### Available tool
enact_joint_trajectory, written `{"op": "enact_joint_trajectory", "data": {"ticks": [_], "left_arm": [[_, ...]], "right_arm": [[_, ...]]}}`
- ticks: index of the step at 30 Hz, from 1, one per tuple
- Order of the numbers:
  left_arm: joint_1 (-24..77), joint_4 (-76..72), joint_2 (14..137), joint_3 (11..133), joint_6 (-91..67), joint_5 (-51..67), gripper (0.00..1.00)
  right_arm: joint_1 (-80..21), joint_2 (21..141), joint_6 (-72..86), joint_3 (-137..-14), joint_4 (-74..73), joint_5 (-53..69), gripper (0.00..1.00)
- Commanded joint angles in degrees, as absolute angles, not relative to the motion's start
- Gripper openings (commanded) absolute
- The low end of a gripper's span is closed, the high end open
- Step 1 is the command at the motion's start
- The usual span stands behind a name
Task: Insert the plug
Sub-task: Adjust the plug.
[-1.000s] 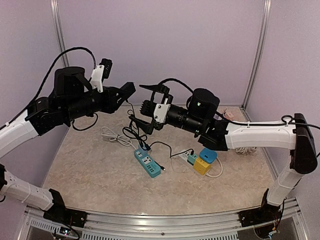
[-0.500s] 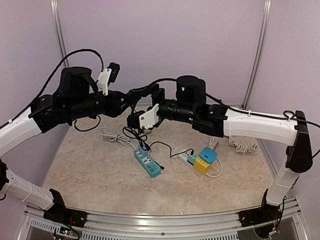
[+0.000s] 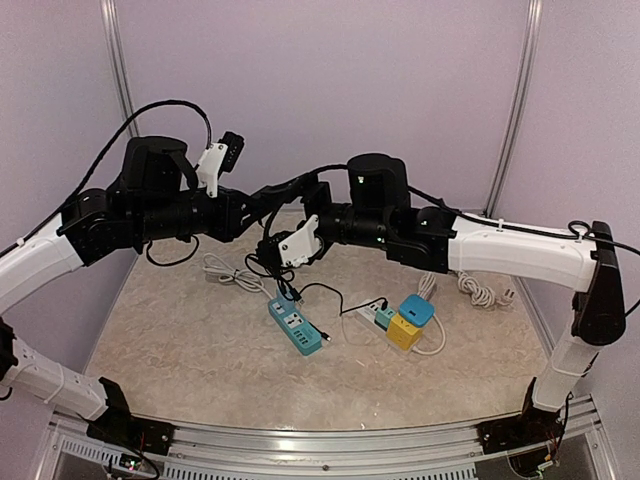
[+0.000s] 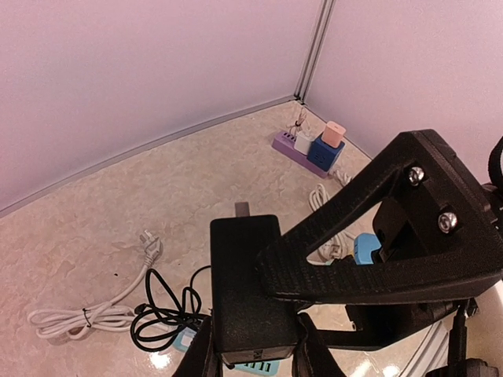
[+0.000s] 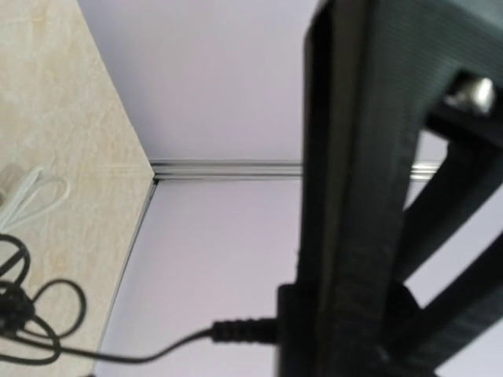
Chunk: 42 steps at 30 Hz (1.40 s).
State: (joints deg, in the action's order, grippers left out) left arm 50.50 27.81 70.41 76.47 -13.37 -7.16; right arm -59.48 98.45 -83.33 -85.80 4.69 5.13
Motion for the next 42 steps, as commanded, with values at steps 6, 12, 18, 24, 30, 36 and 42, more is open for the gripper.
{"op": "enact_joint_trajectory", "data": {"ticks": [6,12,18,24,30,36,42], "left_arm": [[51.3,27.8,71.4,78.9,-12.7,-7.0,0.00],[51.5,27.4,72.3,79.1,-12.9,-5.7,0.00],[51.4,27.2,72.2,79.2,-12.6,-5.1,0.00],[51.4,26.3,72.0,78.8,-11.4,-2.8,0.00],[52.8,25.1,68.5,77.3,-3.7,-3.5,0.77],[57.3,22.6,60.3,72.2,13.0,-8.1,0.96],[61.6,20.0,55.7,66.6,25.7,-11.3,0.82]], "right_arm": [[-59.2,98.2,-82.1,-87.2,8.2,3.4,0.64],[-59.3,99.7,-81.3,-87.0,12.8,2.9,0.61],[-59.4,100.0,-80.9,-87.1,12.9,3.0,0.43],[-59.3,99.9,-78.3,-87.2,12.1,2.4,0.19],[-58.7,96.7,-69.1,-86.3,8.3,5.3,0.00],[-50.8,90.5,-45.2,-85.7,1.8,29.0,0.00],[-45.5,87.4,-22.4,-81.6,10.7,51.3,0.00]]}}
